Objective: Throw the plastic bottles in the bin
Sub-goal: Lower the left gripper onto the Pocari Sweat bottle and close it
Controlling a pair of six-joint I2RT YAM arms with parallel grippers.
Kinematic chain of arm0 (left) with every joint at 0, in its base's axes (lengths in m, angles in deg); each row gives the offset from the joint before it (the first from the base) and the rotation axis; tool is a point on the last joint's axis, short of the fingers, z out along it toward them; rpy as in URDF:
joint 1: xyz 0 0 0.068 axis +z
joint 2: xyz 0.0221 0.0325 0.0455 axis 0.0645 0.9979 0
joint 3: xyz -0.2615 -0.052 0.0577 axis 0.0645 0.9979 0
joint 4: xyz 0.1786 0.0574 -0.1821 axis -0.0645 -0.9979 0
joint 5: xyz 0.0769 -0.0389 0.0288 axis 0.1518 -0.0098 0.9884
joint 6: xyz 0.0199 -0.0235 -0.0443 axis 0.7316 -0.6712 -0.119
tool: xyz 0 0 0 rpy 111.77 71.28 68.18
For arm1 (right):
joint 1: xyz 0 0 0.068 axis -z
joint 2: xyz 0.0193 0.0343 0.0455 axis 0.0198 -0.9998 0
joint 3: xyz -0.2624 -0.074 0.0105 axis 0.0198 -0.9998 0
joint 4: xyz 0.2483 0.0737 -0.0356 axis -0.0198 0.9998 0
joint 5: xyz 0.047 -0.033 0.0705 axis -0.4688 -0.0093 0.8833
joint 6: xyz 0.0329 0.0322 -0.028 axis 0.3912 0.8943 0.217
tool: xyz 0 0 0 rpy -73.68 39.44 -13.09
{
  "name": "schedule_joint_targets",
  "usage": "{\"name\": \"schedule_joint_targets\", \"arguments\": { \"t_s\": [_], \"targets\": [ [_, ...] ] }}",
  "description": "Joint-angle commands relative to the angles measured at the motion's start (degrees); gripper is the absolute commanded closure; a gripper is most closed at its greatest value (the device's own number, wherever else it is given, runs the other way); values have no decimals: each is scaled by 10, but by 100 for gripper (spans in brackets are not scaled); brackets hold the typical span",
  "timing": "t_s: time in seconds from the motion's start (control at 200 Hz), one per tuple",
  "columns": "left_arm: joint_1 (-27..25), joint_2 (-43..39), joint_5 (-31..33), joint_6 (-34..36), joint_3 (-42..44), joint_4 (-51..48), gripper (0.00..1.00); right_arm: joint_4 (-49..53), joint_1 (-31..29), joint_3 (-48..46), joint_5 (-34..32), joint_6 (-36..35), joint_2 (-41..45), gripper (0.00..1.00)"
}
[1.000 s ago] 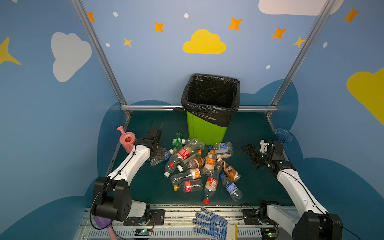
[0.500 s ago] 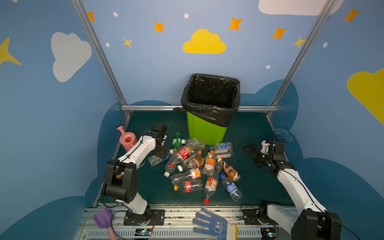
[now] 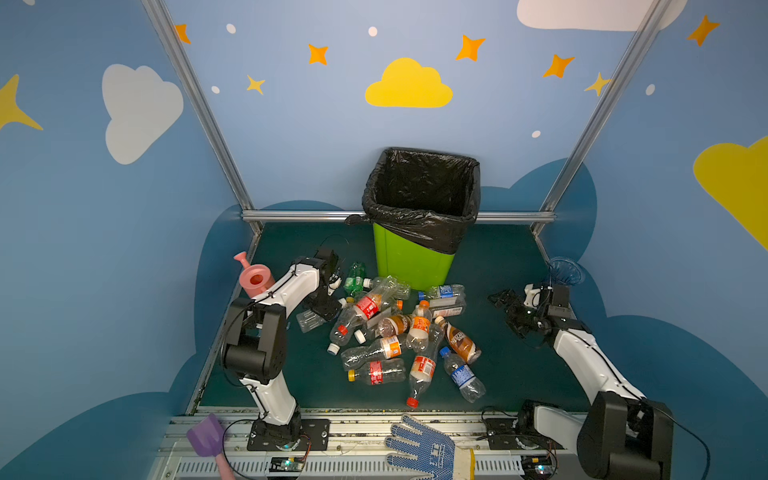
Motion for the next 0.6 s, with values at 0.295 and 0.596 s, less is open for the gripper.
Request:
{"name": "schedule_joint_targets", "arguments": {
  "t_s": [0.295, 0.596],
  "targets": [
    [-1, 39, -14, 6, -10, -28, 18, -10, 8, 16, 22, -16, -21, 2],
    [2, 81, -8, -16, -29, -43, 22, -5, 18, 15, 29, -18, -16, 2]
  ]
}}
